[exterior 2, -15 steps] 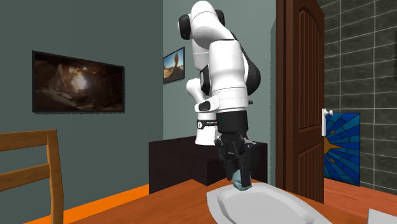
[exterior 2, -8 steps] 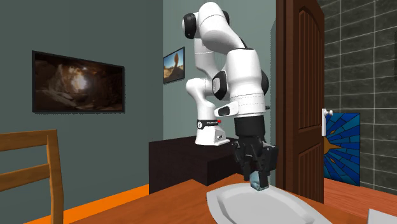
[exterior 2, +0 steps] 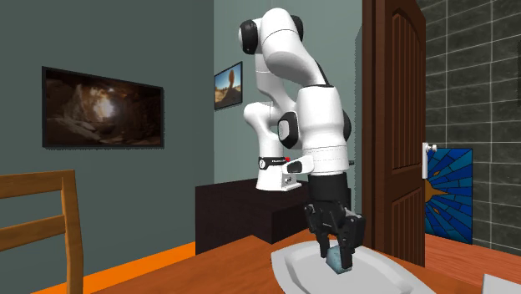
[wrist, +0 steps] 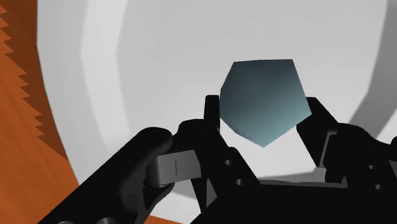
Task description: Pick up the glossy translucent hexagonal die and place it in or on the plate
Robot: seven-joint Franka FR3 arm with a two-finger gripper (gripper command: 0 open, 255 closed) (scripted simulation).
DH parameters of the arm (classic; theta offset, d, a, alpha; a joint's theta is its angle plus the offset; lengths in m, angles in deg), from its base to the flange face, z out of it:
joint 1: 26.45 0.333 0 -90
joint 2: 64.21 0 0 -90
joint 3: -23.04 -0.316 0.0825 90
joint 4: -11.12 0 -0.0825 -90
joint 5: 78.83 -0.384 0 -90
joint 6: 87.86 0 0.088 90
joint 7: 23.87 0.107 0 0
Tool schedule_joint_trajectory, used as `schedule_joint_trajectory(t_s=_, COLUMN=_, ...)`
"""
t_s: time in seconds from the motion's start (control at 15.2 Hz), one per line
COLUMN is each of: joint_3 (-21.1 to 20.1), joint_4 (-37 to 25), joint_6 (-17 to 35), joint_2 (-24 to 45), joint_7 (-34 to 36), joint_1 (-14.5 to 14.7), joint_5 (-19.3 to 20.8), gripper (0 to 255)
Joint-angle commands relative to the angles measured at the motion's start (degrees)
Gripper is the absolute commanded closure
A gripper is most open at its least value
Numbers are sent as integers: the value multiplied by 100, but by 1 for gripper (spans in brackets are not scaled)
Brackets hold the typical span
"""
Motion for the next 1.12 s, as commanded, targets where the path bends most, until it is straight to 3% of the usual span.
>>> schedule_joint_trajectory(t_s=0.0, joint_3=91, joint_4=-45, joint_6=115, joint_2=152, joint_7=35, joint_1=72, joint_5=58, gripper=255)
schedule_joint_trajectory(t_s=0.59, joint_3=143, joint_4=-80, joint_6=176, joint_2=244, joint_7=54, joint_1=116, joint_5=86, gripper=255)
schedule_joint_trajectory(t_s=0.66, joint_3=143, joint_4=-80, joint_6=176, joint_2=244, joint_7=54, joint_1=116, joint_5=86, gripper=0)
schedule_joint_trajectory(t_s=0.99, joint_3=143, joint_4=-80, joint_6=176, joint_2=244, joint_7=54, joint_1=116, joint_5=86, gripper=0)
schedule_joint_trajectory(t_s=1.06, joint_3=27, joint_4=12, joint_6=51, joint_2=35, joint_7=2, joint_1=3, joint_5=24, gripper=0)
